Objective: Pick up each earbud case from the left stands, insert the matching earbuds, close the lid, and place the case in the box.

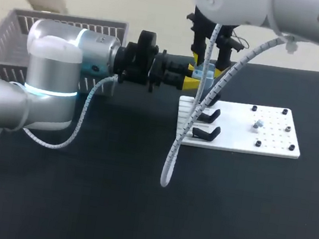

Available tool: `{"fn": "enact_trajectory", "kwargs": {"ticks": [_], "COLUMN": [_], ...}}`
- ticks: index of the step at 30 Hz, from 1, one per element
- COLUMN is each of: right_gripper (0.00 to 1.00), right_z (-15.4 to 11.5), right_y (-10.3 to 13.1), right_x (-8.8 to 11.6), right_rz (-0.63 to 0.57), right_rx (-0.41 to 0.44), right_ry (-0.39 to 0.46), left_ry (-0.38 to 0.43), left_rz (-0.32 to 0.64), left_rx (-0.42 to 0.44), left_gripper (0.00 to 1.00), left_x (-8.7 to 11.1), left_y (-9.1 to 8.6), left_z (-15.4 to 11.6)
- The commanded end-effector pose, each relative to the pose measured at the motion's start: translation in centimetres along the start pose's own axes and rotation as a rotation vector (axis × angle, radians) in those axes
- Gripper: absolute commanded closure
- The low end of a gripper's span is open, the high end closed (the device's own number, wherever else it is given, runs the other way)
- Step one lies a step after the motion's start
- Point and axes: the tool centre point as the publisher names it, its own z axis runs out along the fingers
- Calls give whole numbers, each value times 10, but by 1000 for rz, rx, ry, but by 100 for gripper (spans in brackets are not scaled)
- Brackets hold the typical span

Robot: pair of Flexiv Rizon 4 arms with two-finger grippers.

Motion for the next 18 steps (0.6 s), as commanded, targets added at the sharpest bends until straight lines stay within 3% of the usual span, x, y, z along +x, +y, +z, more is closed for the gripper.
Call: {"fn": "enact_trajectory", "kwargs": {"ticks": [1,5,18], "right_gripper": [0,0,0], "right_z": [-12,-10,4], "right_y": [-37,-58,-110], "right_x": [12,9,-13], "right_rz": [-16,-61,-38], "right_rx": [-95,-90,-158], "right_ry": [-47,-71,-101], "left_ry": [-2,-2,-2], "left_rz": [3,3,3], "left_rx": [-5,-5,-5], "left_gripper": [100,100,100], "left_x": [1,1,1], "left_y": [-2,-2,-2], "left_z": [0,0,0]}}
